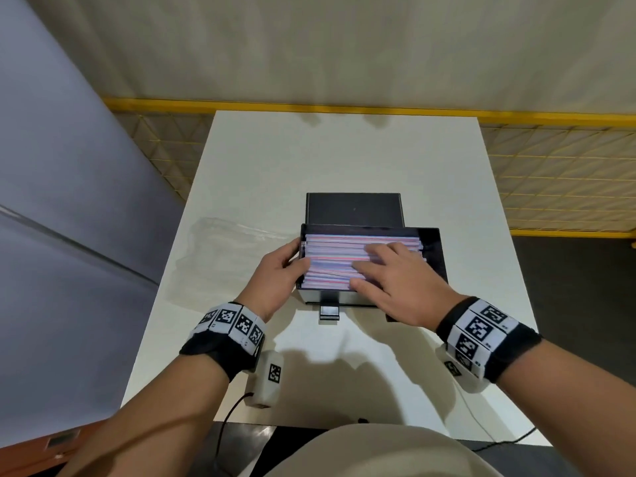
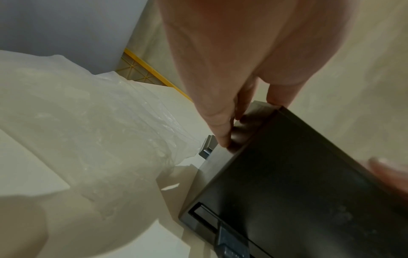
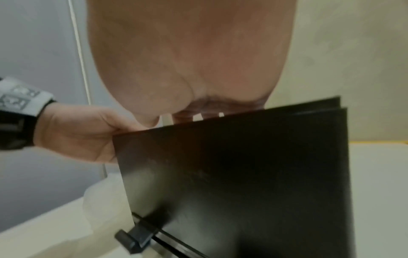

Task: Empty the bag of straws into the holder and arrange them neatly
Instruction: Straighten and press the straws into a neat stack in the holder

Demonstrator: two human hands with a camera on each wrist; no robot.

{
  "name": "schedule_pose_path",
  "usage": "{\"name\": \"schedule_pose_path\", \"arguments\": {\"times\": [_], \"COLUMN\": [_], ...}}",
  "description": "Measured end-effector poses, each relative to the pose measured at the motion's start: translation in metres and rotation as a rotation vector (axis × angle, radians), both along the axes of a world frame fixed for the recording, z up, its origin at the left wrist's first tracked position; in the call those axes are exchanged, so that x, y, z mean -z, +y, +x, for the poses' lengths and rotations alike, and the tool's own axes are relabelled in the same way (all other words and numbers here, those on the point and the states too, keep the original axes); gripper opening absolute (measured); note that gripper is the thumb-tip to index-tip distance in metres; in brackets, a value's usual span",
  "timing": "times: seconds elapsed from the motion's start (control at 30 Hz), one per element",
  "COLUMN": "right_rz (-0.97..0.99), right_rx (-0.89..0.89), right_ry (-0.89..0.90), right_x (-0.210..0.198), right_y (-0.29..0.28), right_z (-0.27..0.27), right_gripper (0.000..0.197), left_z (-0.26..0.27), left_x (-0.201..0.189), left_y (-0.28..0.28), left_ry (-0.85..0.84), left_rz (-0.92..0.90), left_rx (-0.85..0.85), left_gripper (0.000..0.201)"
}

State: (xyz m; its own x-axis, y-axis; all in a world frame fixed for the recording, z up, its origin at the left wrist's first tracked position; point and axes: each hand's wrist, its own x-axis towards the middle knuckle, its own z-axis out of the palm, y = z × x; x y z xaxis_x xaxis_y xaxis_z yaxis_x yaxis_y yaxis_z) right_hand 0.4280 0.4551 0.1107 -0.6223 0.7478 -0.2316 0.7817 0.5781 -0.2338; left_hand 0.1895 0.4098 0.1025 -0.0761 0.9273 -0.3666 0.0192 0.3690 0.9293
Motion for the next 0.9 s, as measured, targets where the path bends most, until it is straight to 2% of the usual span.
{"name": "schedule_pose_path", "arguments": {"times": [0.1, 0.27, 0.43, 0.57, 0.7, 0.73, 0.8, 0.83, 0.9], "right_rz": [0.049, -0.084, 0.103, 0.018, 0.073, 0.108, 0.217, 0.268, 0.220], "right_rx": [0.021, -0.031, -0.042, -0.112, -0.022, -0.001, 0.053, 0.130, 0.412], "right_ry": [0.055, -0.092, 0.130, 0.036, 0.171, 0.197, 0.226, 0.241, 0.247], "right_x": [-0.007, -0.007, -0.016, -0.005, -0.009, -0.012, -0.015, -0.014, -0.013], "right_y": [0.000, -0.002, -0.008, -0.016, -0.013, -0.015, -0.020, -0.021, -0.019], "right_z": [-0.003, -0.012, 0.002, 0.011, 0.018, 0.021, 0.030, 0.038, 0.056], "right_gripper": [0.061, 0.081, 0.047, 0.053, 0.046, 0.043, 0.041, 0.041, 0.043], "left_z": [-0.001, -0.003, -0.005, -0.006, -0.009, -0.012, -0.015, -0.016, -0.014], "left_x": [0.002, 0.009, 0.014, 0.010, 0.009, 0.011, 0.016, 0.018, 0.015], "left_y": [-0.001, -0.001, -0.002, -0.005, -0.012, -0.014, -0.019, -0.022, -0.026], "left_ry": [0.003, 0.004, 0.022, 0.062, 0.217, 0.251, 0.266, 0.275, 0.309], "left_rz": [-0.011, -0.014, -0.018, -0.022, -0.016, -0.009, -0.021, -0.021, 0.011], "left_rx": [-0.009, -0.013, -0.003, 0.016, 0.093, 0.103, 0.108, 0.120, 0.150], "left_gripper": [0.045, 0.039, 0.037, 0.035, 0.028, 0.034, 0.068, 0.074, 0.055]}}
